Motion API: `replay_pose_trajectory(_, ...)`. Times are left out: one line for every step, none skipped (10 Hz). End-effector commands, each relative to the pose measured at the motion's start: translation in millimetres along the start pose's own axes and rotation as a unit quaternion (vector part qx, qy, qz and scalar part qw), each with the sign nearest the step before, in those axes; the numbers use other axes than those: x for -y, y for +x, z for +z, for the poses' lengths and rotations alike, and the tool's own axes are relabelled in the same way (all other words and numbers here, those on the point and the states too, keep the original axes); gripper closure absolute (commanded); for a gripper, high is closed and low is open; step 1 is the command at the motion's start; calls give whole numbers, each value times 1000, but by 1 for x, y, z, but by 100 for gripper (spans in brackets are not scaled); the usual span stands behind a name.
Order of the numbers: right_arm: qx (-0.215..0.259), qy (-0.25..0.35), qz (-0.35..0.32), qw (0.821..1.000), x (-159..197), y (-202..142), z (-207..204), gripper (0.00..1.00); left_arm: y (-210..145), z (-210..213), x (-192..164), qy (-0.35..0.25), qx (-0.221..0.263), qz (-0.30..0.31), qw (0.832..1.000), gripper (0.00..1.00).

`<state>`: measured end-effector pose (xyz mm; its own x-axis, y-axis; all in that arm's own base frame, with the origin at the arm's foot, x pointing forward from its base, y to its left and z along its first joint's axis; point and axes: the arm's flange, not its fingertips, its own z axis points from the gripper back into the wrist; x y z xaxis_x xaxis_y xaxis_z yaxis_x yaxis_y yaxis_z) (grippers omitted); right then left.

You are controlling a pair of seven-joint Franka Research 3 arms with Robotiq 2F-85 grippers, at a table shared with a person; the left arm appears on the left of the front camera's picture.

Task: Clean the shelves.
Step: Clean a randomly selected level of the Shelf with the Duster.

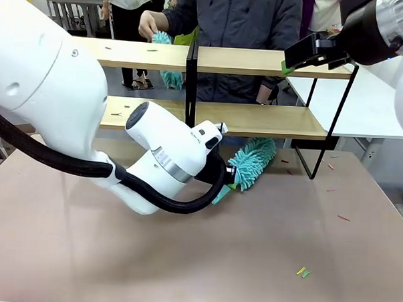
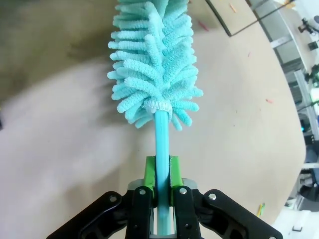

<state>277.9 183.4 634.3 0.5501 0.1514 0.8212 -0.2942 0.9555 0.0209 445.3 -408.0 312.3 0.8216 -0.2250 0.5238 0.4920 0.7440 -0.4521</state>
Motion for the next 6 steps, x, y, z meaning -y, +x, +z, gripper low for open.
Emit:
replay_pose_trajectory(-1, 2, -1, 1000, 0, 1, 0, 0, 16, -2, 13, -1, -12, -8, 1000, 87)
replay_pose_trajectory(-1, 2, -1, 1000, 0, 1, 0, 0, 15, -5, 17, -8, -19, -12, 1000, 87)
replay_pose_trajectory(-1, 2, -1, 1000, 0, 1, 0, 0, 14, -6, 19, -10, -12, -17, 1000, 87)
replay_pose_trajectory(-1, 2, -1, 1000, 0, 1, 0, 0, 13, -6, 22, -20, -9, -27, 999, 87)
replay_pose_trajectory(-1, 2, -1, 1000, 0, 1, 0, 0, 12, -7, 24, -24, -10, -38, 999, 87)
replay_pose_trajectory(-1, 2, -1, 1000, 0, 1, 0, 0, 11, -10, 25, -24, -21, -52, 998, 87)
